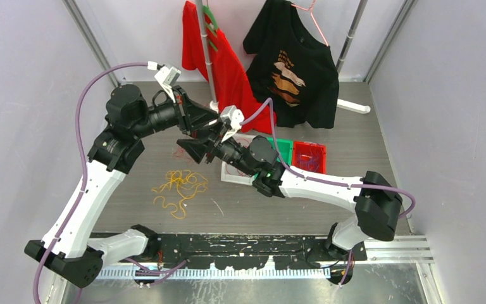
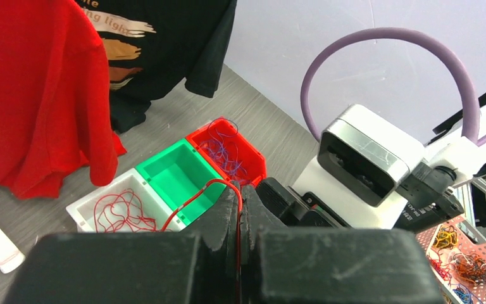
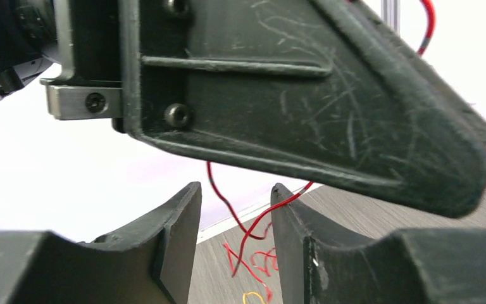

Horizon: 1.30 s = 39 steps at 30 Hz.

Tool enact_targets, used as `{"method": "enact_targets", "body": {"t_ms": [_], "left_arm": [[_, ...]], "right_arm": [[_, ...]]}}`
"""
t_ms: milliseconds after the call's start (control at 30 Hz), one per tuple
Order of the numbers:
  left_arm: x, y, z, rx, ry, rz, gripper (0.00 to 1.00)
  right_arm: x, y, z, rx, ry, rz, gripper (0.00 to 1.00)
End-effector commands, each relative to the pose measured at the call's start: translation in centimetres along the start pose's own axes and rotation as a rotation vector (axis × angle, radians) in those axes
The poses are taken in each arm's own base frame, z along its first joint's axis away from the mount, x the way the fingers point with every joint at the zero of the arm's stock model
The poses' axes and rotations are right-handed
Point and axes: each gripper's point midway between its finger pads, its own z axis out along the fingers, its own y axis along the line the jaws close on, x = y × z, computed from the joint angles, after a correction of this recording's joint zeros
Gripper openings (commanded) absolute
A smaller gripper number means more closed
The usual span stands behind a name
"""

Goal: Untangle the cables
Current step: Place the cable in the bin.

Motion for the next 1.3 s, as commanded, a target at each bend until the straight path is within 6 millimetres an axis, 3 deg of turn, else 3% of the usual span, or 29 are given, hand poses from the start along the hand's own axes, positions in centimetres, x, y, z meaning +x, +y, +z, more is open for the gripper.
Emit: {"method": "enact_targets", "body": {"t_ms": [0,67,100,133,200,333,467,533,600,667,700,733,867,1000,1133,1267], "left_arm": [[-2.8,-1.8,-0.6,0.045,-0.076,0.048,0.0],[-2.8,-1.7,-0.6,0.043,-0.077,0.046,0.0],[-2.8,-1.7,-0.6,0.04,-0.076,0.045,0.0],[-2.7,-1.6,-0.6,0.035,-0.075,0.045,0.0],[-2.5,-1.2,-0.8,0.01,-0.069,0.051,0.0],[-1.9,-0.6,-1.6,-0.036,-0.045,0.092,0.08],[-0.8,-0.3,-2.5,-0.058,0.002,0.086,0.19],[-0.2,-0.7,-2.9,-0.04,0.025,0.105,0.32],[0.6,-0.9,-3.5,-0.03,0.07,0.133,0.6],[2.3,-0.6,-4.1,-0.032,0.155,0.161,0.79],[3.3,0.0,-4.4,-0.053,0.201,0.173,0.93],[4.3,1.3,-4.8,-0.105,0.25,0.2,1.0],[9.2,5.9,-6.8,-0.246,0.509,0.237,1.0],[12.5,9.5,-9.2,-0.313,0.643,0.235,0.99],[16.0,12.2,-11.3,-0.317,0.761,0.156,1.0],[18.8,13.8,-12.8,-0.303,0.821,0.06,0.92]], "right_arm": [[-4.4,1.6,0.9,-0.043,-0.146,0.003,0.48],[-4.6,1.1,1.0,-0.012,-0.157,0.003,0.39],[-4.6,0.7,1.0,0.009,-0.162,0.004,0.31],[-4.8,0.2,0.9,0.034,-0.17,0.003,0.16],[-4.9,-0.9,0.3,0.092,-0.176,-0.003,0.02],[-5.0,-5.4,-1.8,0.224,-0.125,0.077,0.01],[-5.4,-10.3,-5.6,0.335,-0.149,0.122,0.01],[-5.9,-11.7,-6.9,0.358,-0.15,0.13,0.01],[-6.1,-12.7,-7.7,0.37,-0.121,0.117,0.01],[-5.6,-13.6,-8.0,0.385,-0.057,0.112,0.01],[-5.4,-14.1,-8.2,0.395,-0.025,0.104,0.01],[-5.1,-14.5,-8.5,0.413,0.003,0.087,0.01],[-4.2,-16.4,-10.0,0.528,0.116,0.077,0.01],[-2.4,-17.7,-11.7,0.63,0.238,0.076,0.01],[0.4,-19.2,-13.3,0.722,0.34,0.064,0.01],[3.6,-20.4,-13.7,0.791,0.467,0.048,0.01]]}}
